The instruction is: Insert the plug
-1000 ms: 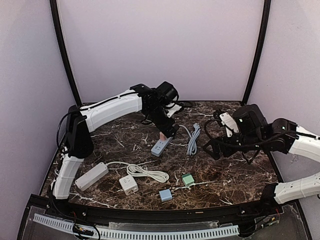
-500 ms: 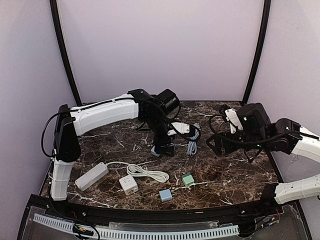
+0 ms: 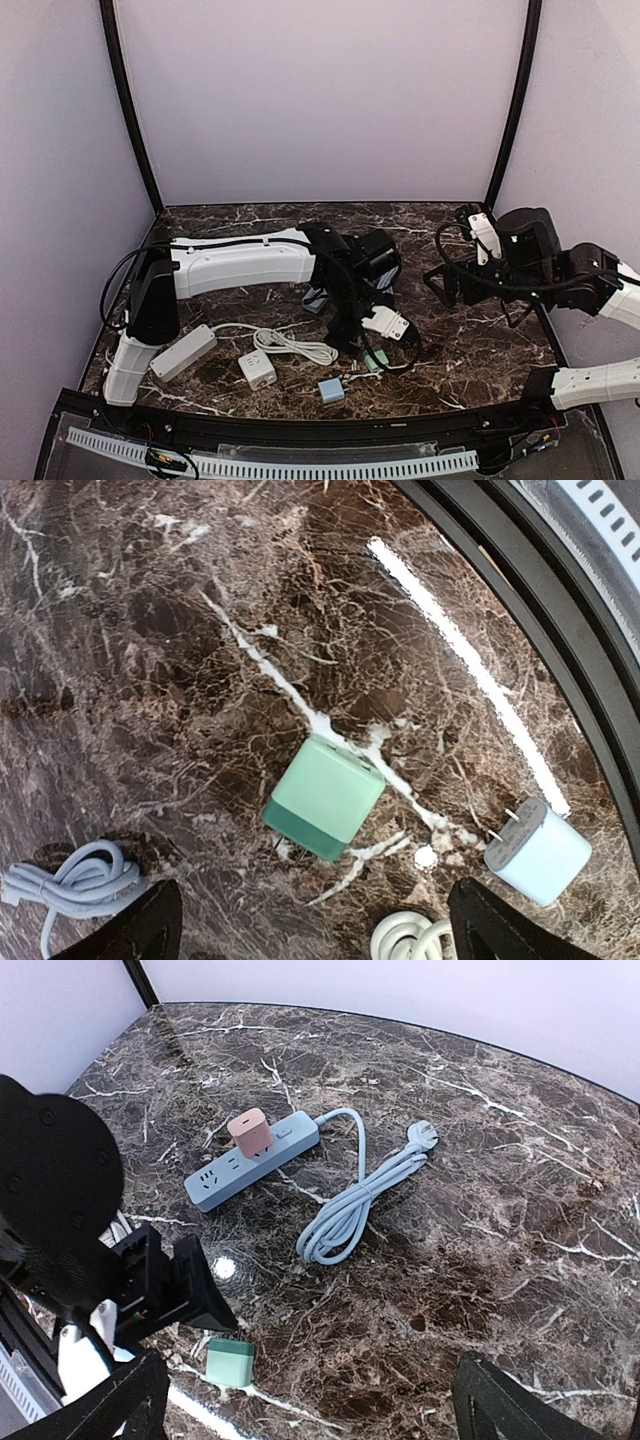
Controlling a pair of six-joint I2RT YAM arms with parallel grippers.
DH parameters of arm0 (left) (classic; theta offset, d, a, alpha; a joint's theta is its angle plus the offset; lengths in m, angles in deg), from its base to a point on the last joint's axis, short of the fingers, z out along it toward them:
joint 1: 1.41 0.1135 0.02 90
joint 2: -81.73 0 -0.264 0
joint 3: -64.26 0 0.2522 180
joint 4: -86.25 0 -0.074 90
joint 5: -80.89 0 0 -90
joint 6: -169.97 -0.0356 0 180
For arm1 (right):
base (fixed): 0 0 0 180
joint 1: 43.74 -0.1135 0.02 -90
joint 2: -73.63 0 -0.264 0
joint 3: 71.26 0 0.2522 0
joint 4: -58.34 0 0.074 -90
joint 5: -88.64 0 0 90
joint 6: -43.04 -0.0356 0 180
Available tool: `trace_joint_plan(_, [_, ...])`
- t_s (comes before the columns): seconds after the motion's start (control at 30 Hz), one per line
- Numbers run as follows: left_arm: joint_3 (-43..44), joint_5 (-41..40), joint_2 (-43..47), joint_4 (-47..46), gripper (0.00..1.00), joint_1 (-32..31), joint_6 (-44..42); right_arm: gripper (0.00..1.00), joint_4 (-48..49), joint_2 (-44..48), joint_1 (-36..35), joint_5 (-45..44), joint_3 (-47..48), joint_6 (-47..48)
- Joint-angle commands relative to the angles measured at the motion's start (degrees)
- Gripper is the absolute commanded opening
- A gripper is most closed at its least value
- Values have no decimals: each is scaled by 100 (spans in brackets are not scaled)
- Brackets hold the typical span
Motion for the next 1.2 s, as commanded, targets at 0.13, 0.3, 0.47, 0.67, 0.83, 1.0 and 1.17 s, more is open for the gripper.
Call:
trace_joint_plan(0.13, [98,-55,-437,-9,88,-31,-404,99,123,19,28,-88,-51,79])
trace_joint_plan(0.3, [76,-35,-618,-190,82,-39,-354,99,142,-25,29,6,-95,46])
trace_joint_plan(0.47, [141,-96,-763,-355,76,-52,-279,99,169,-26,28,197,-183,-61])
trace_joint_plan(0.67, [70,27,-825,-413,70,-90,-201,99,152,-42,28,202,-154,-72])
trace_joint_plan(0.83, [61,141,-881,-463,62,-117,-101,99,113,-78,28,196,-129,-96])
trace_joint_plan(1.0, [-57,118,-853,-465,50,-148,-30,99,95,-64,29,193,-154,-160])
trace_joint_plan(1.17, [-118,-14,-818,-498,40,-158,63,99,85,-80,35,201,-165,-188])
